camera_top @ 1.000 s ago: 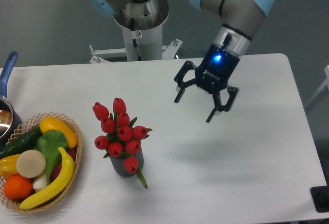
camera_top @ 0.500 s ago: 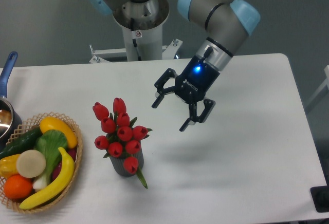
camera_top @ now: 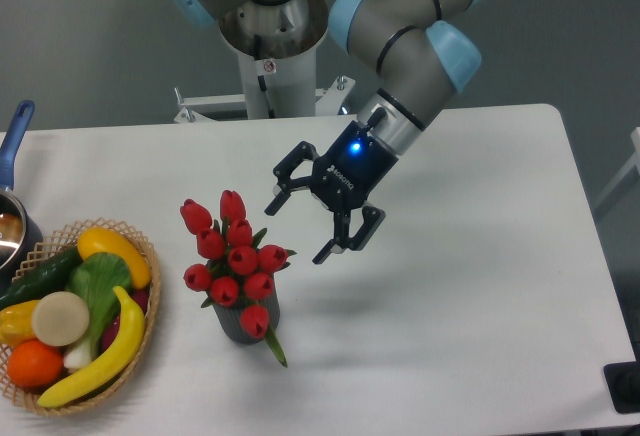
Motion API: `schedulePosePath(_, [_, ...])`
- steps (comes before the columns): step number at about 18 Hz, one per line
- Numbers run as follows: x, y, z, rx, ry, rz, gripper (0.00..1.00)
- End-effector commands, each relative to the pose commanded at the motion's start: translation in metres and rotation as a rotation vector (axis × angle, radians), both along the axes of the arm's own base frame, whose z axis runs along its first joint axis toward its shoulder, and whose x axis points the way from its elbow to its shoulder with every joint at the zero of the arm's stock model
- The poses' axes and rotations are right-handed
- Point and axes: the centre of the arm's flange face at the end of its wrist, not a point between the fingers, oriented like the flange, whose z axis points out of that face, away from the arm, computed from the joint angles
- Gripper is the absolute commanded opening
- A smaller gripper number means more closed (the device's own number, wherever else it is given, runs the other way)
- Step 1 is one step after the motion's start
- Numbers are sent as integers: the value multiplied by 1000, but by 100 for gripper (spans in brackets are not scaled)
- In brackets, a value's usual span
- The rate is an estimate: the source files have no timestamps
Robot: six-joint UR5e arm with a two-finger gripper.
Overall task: Pick up the flowers from the vase
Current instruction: 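Move the open gripper toward the red tulip stems above the grey vase, then position the gripper around the tulip stems and close it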
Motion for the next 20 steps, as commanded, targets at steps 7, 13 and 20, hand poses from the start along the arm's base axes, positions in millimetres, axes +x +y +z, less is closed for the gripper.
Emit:
schedulePosePath(7, [9, 16, -14, -6, -4, -34, 100])
schedulePosePath(13, [16, 30, -23, -10, -5, -62, 100])
schedulePosePath(20, [28, 41, -26, -7, 4, -91, 100])
